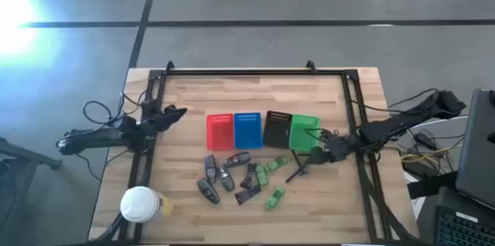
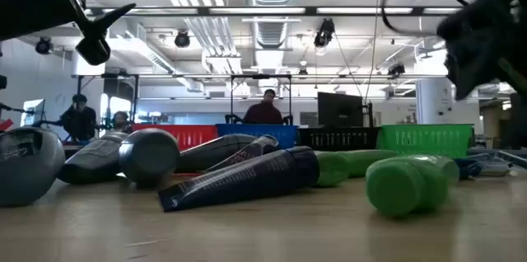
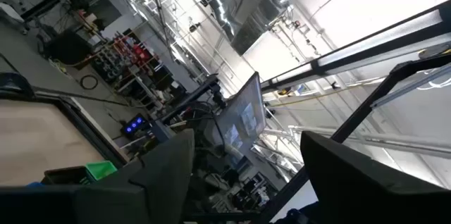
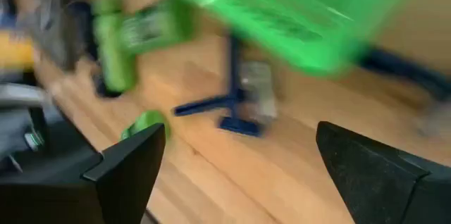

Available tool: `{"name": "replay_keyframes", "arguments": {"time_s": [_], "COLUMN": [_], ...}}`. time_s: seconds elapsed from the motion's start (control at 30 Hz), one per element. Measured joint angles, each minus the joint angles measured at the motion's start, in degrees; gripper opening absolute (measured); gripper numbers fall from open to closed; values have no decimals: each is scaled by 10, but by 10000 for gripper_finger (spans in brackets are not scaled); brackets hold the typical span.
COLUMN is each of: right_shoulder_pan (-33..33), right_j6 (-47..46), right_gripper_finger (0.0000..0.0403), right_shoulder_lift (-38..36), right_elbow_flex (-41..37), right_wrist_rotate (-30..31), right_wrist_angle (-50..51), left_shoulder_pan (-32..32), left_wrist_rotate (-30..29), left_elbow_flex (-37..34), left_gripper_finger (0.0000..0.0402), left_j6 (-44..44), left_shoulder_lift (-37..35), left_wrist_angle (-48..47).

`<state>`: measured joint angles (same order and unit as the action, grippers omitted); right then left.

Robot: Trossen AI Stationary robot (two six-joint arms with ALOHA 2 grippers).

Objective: Pick & Place Travel size toiletries

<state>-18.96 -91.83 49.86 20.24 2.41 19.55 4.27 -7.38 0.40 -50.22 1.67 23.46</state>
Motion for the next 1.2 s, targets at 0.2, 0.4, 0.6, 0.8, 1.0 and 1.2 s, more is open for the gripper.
{"name": "replay_keyframes", "arguments": {"time_s": [0.2, 0.4, 0.6, 0.8, 1.0, 1.2], "right_shoulder_pan": [4, 13, 3, 15, 16, 20], "right_j6": [91, 108, 153, 143, 156, 185], "right_gripper_finger": [364, 364, 364, 363, 329, 266], "right_shoulder_lift": [90, 216, 355, 450, 519, 578], "right_elbow_flex": [87, 185, 258, 342, 409, 451], "right_wrist_rotate": [48, 18, -20, -13, -2, 4], "right_wrist_angle": [-2, 151, 190, 242, 279, 297], "left_shoulder_pan": [0, 0, 0, 0, 0, 0], "left_wrist_rotate": [4, 6, 6, 6, 5, 5], "left_elbow_flex": [0, 0, 0, 0, 0, 0], "left_gripper_finger": [266, 266, 266, 266, 266, 266], "left_j6": [0, 0, 0, -11, -14, -15], "left_shoulder_lift": [0, 0, 0, 0, 0, 1], "left_wrist_angle": [0, 0, -1, -1, -1, -2]}}
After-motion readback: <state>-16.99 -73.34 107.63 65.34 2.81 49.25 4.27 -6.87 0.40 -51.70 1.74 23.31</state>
